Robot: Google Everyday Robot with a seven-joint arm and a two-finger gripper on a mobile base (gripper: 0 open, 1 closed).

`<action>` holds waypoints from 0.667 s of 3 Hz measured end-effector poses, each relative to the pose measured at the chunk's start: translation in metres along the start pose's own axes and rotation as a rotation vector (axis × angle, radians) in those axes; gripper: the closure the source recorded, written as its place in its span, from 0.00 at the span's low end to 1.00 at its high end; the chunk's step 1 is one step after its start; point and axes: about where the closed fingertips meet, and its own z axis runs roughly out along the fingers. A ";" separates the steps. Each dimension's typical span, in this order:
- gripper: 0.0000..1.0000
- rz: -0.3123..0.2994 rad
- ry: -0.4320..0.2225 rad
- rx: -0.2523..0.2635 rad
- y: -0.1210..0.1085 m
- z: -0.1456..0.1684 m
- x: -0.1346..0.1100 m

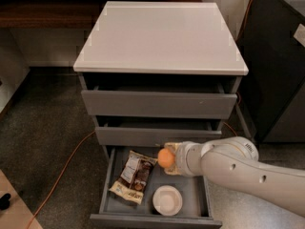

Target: Pick orange from bottom drawer and place on counter

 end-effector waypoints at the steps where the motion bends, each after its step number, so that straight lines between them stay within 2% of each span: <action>1: 1.00 -0.070 0.020 0.049 -0.027 -0.030 -0.011; 2: 1.00 -0.070 0.020 0.049 -0.027 -0.030 -0.011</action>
Offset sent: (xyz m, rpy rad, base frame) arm 0.0055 -0.0027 0.0349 -0.0347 -0.0600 0.0178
